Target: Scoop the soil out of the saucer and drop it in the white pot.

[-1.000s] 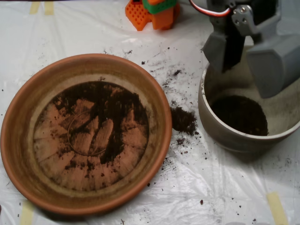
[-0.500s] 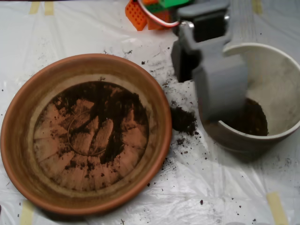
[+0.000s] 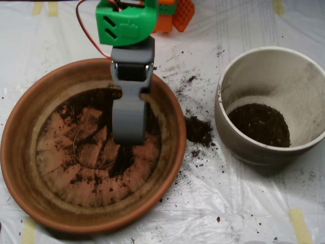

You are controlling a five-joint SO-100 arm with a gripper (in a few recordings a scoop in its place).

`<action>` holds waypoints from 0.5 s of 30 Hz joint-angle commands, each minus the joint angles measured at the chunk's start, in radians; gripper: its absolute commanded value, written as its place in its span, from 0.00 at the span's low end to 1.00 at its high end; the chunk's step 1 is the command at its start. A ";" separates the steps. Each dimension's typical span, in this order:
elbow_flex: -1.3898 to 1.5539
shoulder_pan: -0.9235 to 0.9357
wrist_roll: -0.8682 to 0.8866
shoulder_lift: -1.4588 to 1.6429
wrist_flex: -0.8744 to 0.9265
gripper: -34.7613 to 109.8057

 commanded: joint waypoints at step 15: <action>-0.080 0.118 -0.115 -0.321 -0.118 0.64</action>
